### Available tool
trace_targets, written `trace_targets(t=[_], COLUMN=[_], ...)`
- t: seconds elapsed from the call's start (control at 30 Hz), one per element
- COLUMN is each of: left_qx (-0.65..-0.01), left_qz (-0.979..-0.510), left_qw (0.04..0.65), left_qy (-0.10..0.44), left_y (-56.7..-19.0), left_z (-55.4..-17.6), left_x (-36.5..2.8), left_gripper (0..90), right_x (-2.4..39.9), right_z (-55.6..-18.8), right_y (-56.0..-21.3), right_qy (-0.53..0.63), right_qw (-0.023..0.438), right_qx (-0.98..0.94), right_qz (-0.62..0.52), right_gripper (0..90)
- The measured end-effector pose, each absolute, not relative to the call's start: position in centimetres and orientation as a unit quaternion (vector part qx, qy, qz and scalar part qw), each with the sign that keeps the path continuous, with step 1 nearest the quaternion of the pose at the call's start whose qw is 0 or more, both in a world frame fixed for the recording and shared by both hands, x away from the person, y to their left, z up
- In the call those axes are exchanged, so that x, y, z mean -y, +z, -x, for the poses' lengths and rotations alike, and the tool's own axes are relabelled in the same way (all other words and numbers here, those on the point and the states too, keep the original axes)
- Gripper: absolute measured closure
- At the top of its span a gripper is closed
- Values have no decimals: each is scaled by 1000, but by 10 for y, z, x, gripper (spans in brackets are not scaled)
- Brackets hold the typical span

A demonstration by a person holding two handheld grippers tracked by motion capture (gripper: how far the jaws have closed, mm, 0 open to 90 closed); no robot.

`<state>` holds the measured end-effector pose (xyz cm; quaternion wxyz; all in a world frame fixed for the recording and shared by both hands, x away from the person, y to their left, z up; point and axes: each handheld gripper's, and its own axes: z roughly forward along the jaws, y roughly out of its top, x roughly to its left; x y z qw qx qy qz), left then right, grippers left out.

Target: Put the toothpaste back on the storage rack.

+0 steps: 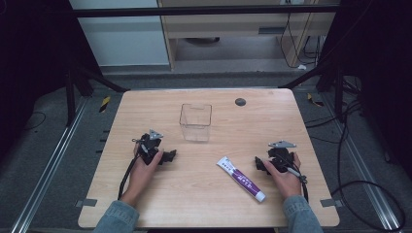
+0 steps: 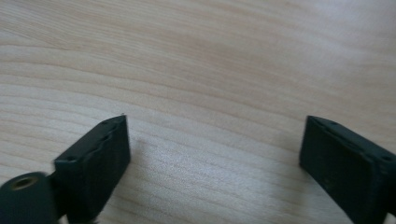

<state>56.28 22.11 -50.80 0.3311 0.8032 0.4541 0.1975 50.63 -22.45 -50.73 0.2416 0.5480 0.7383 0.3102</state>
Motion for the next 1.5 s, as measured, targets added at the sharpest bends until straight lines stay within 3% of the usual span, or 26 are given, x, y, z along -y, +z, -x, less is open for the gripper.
trace_targets(t=[0.23, 0.43, 0.6, 0.87, 1.13, 1.3, 1.5], left_qx=[-448, -450, -451, -452, -451, -451, -451], left_qz=[-806, -805, -804, -804, -805, -805, -804], left_qw=[333, 332, 333, 331, 331, 331, 332], left_qy=[196, 197, 196, 197, 197, 197, 197], left_y=[-508, -508, -508, -508, -508, -508, -508], left_z=[-560, -560, -560, -559, -559, -559, -559], left_x=[-224, -223, -223, -223, -224, -224, -224], left_gripper=[0, 0, 0, 0, 0, 0, 0], right_x=[202, 170, 153, 137, 121, 117, 115], right_z=[-482, -472, -472, -474, -481, -482, -481], right_y=[-465, -442, -434, -435, -441, -442, -447], right_qy=[324, 311, 301, 288, 279, 277, 272], right_qw=[262, 221, 204, 184, 161, 150, 137], right_qx=[-763, -810, -828, -852, -861, -865, -865], right_qz=[-495, -446, -426, -397, -393, -390, -400], right_gripper=[128, 239, 263, 324, 293, 439, 426])
